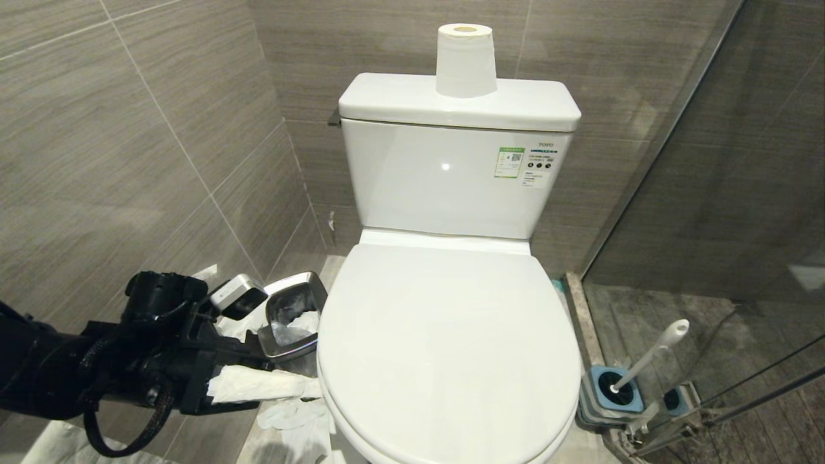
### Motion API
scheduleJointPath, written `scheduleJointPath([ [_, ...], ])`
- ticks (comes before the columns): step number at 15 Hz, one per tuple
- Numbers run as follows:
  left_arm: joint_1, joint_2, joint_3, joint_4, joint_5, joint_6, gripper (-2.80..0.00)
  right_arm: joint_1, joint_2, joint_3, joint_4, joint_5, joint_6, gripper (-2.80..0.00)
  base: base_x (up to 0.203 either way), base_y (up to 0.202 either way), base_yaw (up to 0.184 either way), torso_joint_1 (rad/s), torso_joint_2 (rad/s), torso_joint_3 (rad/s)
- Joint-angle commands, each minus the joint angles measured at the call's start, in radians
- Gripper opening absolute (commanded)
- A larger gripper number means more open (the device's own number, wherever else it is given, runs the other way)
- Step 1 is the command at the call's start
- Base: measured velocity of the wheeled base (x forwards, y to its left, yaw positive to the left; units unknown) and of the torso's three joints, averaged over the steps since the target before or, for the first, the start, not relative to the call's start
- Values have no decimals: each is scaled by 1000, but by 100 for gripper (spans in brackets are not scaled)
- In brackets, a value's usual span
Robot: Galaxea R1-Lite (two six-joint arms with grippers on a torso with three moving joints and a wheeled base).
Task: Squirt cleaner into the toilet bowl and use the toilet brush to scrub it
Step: Use the left hand to lift the toilet lid slightly
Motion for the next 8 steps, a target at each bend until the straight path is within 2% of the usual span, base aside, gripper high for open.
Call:
scheduleJointPath([
  [1,0,-7,-20,-5,-4,-1,0,0,0,0,0,0,0,-280,0,0,0,0,0,0],
  [6,-9,-23,-77,0,-4,-9,0,0,0,0,0,0,0,-280,0,0,0,0,0,0],
  [8,-8,-29,-121,0,-3,-33,0,0,0,0,0,0,0,-280,0,0,0,0,0,0],
])
